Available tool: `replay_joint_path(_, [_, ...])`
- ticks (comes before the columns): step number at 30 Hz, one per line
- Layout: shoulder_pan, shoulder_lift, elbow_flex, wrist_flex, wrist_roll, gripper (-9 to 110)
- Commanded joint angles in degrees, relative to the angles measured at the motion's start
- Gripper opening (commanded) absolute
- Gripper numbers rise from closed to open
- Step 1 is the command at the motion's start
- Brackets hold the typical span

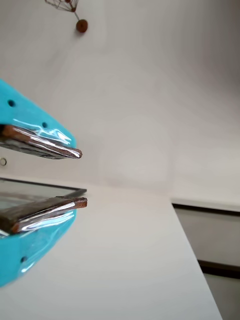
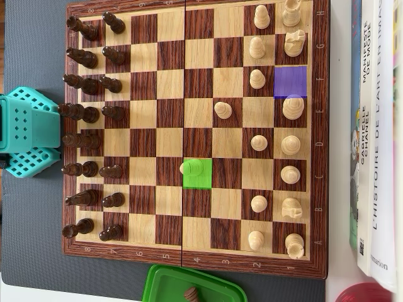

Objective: Play chess

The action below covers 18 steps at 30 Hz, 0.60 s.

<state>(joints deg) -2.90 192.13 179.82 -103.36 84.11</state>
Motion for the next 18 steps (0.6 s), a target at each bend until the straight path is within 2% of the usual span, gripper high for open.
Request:
replay_joint_path(1, [0.5, -0.4, 1.1, -0.1, -0.4, 12])
replay_joint_path(18, [1.1, -0.4, 1.1, 0.0, -0.4, 12])
